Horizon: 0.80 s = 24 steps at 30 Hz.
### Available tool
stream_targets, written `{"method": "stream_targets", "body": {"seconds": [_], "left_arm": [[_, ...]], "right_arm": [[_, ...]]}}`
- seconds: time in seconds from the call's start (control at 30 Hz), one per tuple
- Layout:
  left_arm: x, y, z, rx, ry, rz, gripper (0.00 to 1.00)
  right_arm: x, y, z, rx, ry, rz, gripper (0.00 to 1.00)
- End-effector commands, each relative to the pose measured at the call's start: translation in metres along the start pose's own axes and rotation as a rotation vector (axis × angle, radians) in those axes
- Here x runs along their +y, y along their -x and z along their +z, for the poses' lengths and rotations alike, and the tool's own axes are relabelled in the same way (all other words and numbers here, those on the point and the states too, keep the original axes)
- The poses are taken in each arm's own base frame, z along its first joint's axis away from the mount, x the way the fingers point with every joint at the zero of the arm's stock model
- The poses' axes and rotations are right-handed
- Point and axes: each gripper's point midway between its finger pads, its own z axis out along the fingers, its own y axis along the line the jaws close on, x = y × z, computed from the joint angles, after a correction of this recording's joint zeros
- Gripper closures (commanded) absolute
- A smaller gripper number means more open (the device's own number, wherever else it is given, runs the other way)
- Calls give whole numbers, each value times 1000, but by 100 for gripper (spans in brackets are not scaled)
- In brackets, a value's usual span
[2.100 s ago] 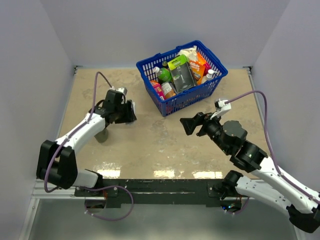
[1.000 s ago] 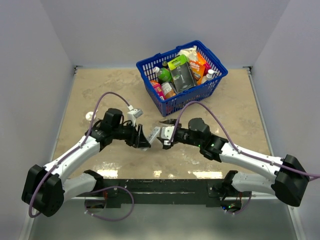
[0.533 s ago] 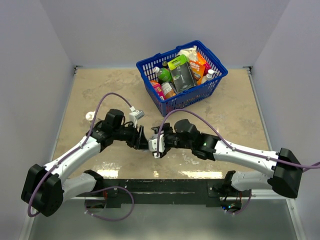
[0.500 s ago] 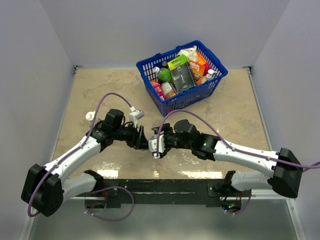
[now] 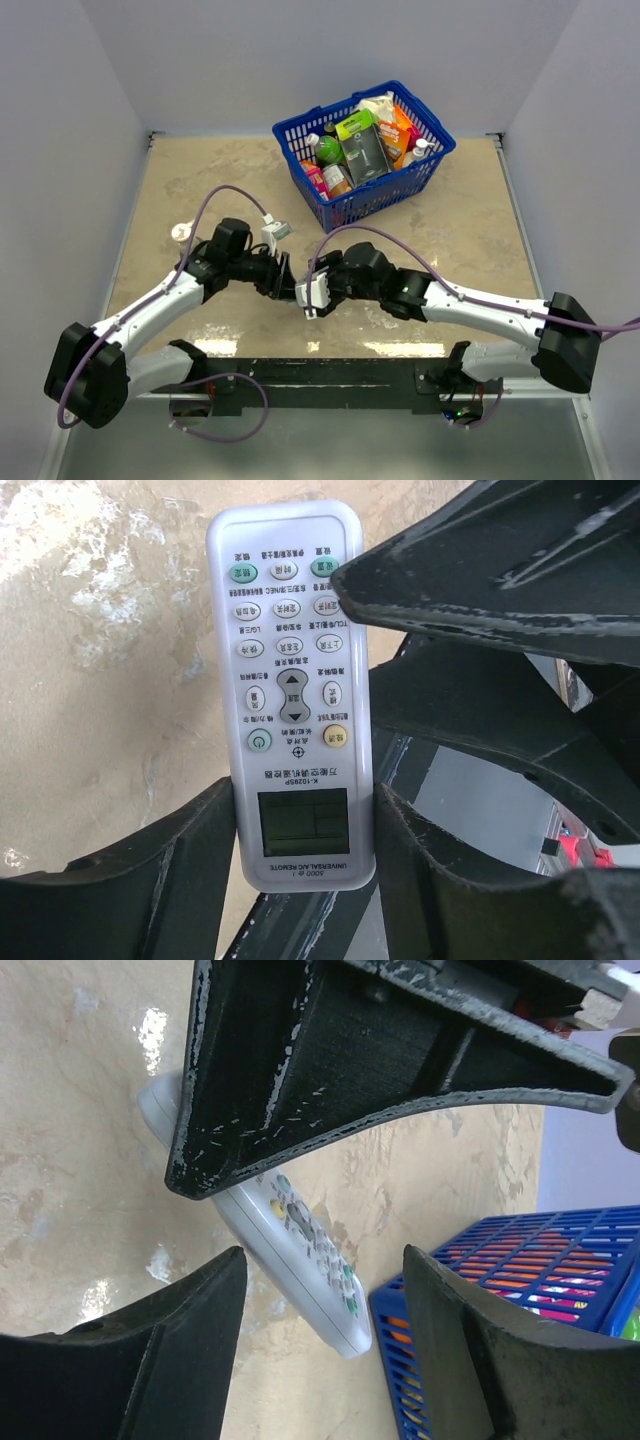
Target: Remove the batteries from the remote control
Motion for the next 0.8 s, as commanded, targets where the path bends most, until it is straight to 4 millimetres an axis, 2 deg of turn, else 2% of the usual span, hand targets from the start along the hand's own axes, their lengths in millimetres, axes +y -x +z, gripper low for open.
{"method": "stream_targets", "body": {"seconds": [0.0, 0.2, 0.3, 0.33, 0.37, 0.4, 0.43, 0.5, 0.53, 0.6, 0.63, 0.67, 0.73, 0.77], "left_arm": [[-16, 3, 0, -11, -90, 44, 100], [-16, 2, 2, -1, -101, 40, 100], [-14, 1, 3, 4, -98, 31, 100], [-15, 1, 3, 5, -100, 33, 100], [-16, 2, 3, 3, -101, 35, 100], [-18, 4, 2, -3, -106, 43, 100], [-21, 6, 0, -10, -112, 52, 100], [-24, 8, -2, -18, -119, 55, 100], [-26, 10, -3, -25, -123, 57, 100], [-35, 12, -7, -34, -156, 44, 100], [-38, 14, -7, -53, -176, 50, 100], [-42, 15, -10, -65, -199, 42, 100], [-50, 19, -14, -105, -234, 18, 100], [-54, 22, -17, -120, -255, 19, 100]], "right_arm": [[-6, 6, 4, -30, -34, -17, 35], [-3, -1, 5, -6, -38, -16, 36], [-7, -2, 3, 8, -55, -1, 36], [-15, 4, -2, -6, -83, 18, 36], [-18, 9, -6, -24, -101, 90, 34], [-20, 15, -11, -48, -112, 131, 26], [-29, 28, -23, -94, -139, 170, 22], [-32, 44, -35, -163, -154, 308, 15], [-44, 58, -49, -225, -204, 344, 14], [-49, 65, -61, -296, -263, 508, 14], [-65, 77, -71, -375, -327, 564, 14], [-73, 85, -83, -444, -370, 731, 14], [-94, 79, -96, -476, -499, 942, 14], [-98, 76, -98, -486, -521, 1099, 13]]}}
